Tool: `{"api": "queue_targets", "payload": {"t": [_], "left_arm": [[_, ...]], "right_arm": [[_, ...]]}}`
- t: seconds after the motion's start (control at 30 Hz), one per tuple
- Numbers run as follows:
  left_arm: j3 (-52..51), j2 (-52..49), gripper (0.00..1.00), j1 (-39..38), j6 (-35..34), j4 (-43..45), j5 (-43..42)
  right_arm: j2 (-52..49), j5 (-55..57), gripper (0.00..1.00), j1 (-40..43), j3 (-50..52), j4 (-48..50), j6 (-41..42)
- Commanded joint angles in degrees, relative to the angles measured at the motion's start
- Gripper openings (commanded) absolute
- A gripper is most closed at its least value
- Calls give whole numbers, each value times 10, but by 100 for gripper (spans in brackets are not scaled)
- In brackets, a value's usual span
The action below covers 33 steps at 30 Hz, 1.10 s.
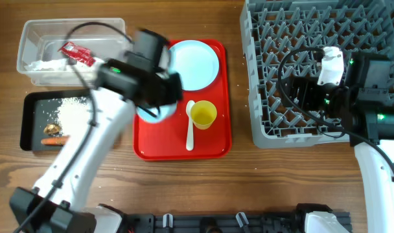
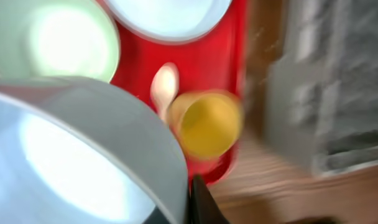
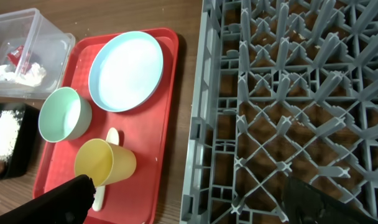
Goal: Sort waste into correct bins and load items into the dishwasher rack
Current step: 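Set the blue bowl back on the red tray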
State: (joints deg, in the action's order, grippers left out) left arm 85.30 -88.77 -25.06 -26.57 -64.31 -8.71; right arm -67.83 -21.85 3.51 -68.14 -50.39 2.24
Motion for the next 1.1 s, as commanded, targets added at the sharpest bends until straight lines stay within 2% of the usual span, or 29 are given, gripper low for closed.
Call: {"api": "queue_targets", "payload": {"t": [0.0, 0.3, 0.63, 0.77, 0.93, 1.07], "left_arm": [[-29, 16, 4, -79, -1, -21, 216], [-207, 16, 4, -101, -8, 120, 192], [-293, 16, 4, -101, -9, 200, 186], [-303, 14, 17, -101, -9, 209, 177], [-303, 13, 25, -101, -9, 218, 170], [-295, 15, 50, -101, -11, 237, 148]], "right_arm": [[-3, -5, 100, -2, -7, 0, -6], [-3, -5, 100, -2, -7, 0, -6], [-3, -5, 100, -2, -7, 2, -6], [-3, -7, 100, -2, -7, 2, -6], [-3, -12, 100, -2, -7, 2, -5], [-3, -28, 100, -2, -7, 5, -6]]}}
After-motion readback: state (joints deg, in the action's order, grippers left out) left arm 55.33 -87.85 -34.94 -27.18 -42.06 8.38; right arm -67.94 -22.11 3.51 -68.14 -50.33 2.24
